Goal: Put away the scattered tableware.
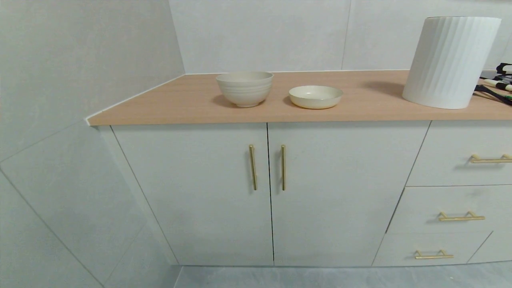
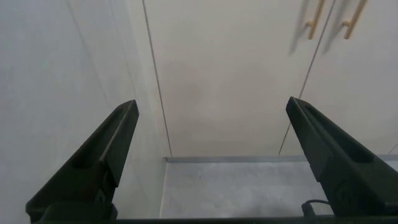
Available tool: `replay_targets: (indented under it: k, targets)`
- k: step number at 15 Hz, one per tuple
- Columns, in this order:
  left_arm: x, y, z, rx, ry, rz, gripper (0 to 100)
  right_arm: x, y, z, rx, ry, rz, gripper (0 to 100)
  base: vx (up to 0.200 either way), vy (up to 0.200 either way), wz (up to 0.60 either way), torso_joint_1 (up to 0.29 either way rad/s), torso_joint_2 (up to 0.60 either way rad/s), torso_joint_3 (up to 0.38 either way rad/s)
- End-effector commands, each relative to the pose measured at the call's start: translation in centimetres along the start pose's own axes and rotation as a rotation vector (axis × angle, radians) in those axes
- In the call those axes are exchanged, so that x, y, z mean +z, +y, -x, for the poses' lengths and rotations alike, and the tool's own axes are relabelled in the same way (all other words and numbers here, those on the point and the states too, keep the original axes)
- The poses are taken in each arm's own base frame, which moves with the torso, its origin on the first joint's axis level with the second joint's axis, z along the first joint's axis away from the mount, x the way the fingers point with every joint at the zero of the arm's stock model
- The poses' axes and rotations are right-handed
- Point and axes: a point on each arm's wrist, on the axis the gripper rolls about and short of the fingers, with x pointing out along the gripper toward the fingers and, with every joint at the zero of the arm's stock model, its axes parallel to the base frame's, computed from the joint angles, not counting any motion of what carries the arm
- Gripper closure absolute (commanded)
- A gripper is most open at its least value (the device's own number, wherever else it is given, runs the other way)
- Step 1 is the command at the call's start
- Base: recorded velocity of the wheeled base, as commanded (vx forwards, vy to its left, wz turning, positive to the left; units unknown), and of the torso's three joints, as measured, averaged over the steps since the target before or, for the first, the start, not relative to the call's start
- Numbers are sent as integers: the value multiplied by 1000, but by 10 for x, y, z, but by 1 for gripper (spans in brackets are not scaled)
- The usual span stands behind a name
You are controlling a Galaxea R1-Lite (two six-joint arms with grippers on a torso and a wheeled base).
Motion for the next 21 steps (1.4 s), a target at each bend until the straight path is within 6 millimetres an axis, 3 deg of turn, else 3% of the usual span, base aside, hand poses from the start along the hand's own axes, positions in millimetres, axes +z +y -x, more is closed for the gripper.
replay_targets:
  k: [1, 5, 8, 16, 21]
  targets:
    - [0, 0, 0, 0, 0, 0, 0, 0, 0, 0, 0, 0, 0, 0, 0, 0, 0, 0, 0, 0]
    - [0, 0, 0, 0, 2, 0, 0, 0, 0, 0, 0, 0, -1, 0, 0, 0, 0, 0, 0, 0]
    - [0, 0, 0, 0, 2, 0, 0, 0, 0, 0, 0, 0, -1, 0, 0, 200, 0, 2, 1, 1]
    - [0, 0, 0, 0, 2, -1, 0, 0, 0, 0, 0, 0, -1, 0, 0, 0, 0, 0, 0, 0]
    - [0, 0, 0, 0, 2, 0, 0, 0, 0, 0, 0, 0, 0, 0, 160, 0, 0, 4, 2, 4]
